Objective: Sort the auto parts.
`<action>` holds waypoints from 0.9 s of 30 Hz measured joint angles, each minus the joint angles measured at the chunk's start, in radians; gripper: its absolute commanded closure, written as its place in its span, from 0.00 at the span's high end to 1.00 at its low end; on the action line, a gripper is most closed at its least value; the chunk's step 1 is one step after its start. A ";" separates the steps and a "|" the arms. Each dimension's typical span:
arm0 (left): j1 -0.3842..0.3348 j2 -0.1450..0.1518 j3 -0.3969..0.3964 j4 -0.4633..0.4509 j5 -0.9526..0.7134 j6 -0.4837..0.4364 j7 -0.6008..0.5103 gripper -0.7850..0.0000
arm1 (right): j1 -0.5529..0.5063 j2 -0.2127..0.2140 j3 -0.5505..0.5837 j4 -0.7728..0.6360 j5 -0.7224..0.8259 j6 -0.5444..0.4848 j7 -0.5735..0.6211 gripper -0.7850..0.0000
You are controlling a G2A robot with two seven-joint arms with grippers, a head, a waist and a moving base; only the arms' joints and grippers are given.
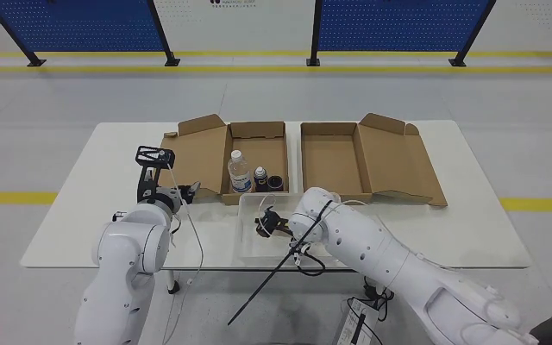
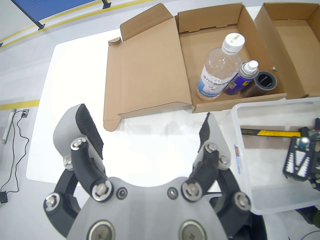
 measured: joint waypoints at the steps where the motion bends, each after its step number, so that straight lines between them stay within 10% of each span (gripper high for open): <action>1: 0.000 0.000 0.000 0.000 0.000 0.000 0.000 1.00 | -0.001 0.000 0.001 0.001 0.000 -0.001 0.000 0.13; 4: 0.000 0.000 0.000 0.000 0.000 0.000 0.000 1.00 | -0.006 0.000 0.007 0.001 -0.002 -0.004 -0.003 0.00; 27: 0.000 0.000 0.000 0.000 0.000 0.000 0.000 1.00 | -0.112 0.097 0.282 -0.232 0.084 -0.058 -0.048 0.00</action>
